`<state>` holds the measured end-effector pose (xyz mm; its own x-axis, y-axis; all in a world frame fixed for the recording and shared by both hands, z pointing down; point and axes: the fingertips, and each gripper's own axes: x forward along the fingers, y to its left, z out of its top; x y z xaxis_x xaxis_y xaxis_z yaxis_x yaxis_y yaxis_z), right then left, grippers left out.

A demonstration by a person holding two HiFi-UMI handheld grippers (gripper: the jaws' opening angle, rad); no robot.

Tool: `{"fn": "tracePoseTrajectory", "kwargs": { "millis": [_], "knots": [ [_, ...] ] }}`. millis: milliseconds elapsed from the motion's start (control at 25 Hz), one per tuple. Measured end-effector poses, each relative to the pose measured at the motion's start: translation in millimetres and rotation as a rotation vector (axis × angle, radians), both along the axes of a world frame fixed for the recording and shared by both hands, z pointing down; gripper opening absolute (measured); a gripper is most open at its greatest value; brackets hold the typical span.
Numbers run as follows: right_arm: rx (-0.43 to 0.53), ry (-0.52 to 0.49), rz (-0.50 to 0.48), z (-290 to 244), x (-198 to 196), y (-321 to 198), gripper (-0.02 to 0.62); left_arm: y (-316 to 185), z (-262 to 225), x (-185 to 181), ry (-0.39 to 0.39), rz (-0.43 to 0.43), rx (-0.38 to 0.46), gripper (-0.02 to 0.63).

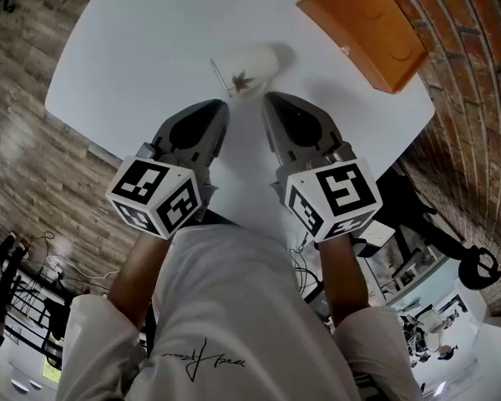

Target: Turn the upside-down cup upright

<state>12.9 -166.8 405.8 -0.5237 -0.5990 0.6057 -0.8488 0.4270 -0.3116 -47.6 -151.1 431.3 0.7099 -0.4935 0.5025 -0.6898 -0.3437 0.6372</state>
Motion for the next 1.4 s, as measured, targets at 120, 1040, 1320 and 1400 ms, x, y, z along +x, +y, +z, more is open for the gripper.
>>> {"fn": "tracePoseTrajectory", "kwargs": {
  "millis": [120, 1040, 1320, 1400],
  "knots": [
    [0.0, 0.003, -0.005, 3.0, -1.5, -4.5, 0.021, -3.6, 3.1, 0.2, 0.008, 0.002, -0.008, 0.011],
    [0.068, 0.168, -0.05, 22.2, 10.3, -57.4, 0.021, -12.1, 15.0, 2.1, 0.044, 0.044, -0.039, 0.011],
    [0.067, 0.207, -0.072, 29.9, 7.1, -66.4, 0.021, -15.5, 16.1, -0.4, 0.052, 0.049, -0.046, 0.011],
    [0.059, 0.207, -0.074, 33.0, 7.2, -66.4, 0.021, -16.3, 15.9, 0.4, 0.056, 0.05, -0.046, 0.011]
  ]
}}
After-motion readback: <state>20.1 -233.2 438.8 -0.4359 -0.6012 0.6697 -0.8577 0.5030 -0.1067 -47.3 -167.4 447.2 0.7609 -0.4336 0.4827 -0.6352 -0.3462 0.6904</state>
